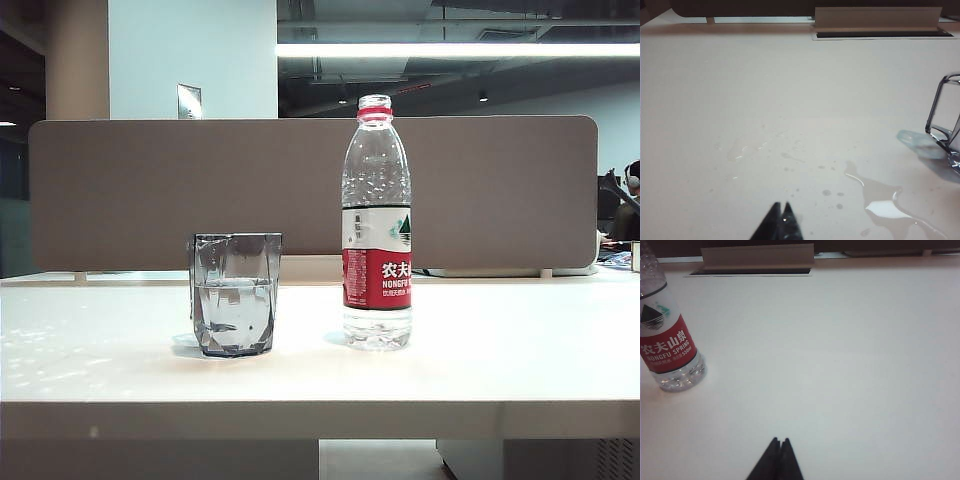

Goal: Pick up the mineral water bottle on the table and pour water into the mug until it's half full.

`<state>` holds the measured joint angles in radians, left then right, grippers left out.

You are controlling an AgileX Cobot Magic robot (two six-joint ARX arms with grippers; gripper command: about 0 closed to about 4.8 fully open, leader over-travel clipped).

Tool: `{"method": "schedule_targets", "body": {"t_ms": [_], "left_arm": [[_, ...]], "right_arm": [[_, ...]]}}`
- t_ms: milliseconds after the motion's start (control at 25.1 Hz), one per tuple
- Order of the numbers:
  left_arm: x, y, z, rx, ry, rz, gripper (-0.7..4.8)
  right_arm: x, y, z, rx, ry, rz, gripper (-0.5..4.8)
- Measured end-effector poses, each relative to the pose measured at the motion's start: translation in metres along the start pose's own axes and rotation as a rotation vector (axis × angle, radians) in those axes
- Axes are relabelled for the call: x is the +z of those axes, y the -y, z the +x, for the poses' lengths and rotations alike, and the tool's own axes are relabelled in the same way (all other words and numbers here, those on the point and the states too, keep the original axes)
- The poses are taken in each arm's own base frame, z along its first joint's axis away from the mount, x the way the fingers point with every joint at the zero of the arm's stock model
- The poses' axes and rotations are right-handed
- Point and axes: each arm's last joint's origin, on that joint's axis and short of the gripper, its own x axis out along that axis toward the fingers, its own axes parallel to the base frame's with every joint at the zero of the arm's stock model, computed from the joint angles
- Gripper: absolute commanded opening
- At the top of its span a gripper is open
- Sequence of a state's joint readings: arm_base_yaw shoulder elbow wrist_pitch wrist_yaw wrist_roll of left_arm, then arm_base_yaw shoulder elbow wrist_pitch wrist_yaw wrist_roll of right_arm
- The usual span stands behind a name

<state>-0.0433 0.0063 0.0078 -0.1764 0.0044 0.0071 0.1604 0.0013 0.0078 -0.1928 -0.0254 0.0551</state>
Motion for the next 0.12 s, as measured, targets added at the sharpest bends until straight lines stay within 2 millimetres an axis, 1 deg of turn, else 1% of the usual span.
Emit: {"method": "schedule_targets", "body": {"t_ms": [120], "left_arm": [[0.0,0.0,0.0,0.0,0.0,0.0,-0.05]], "right_arm": [[0.0,0.0,0.0,0.0,0.0,0.0,-0.05]]}}
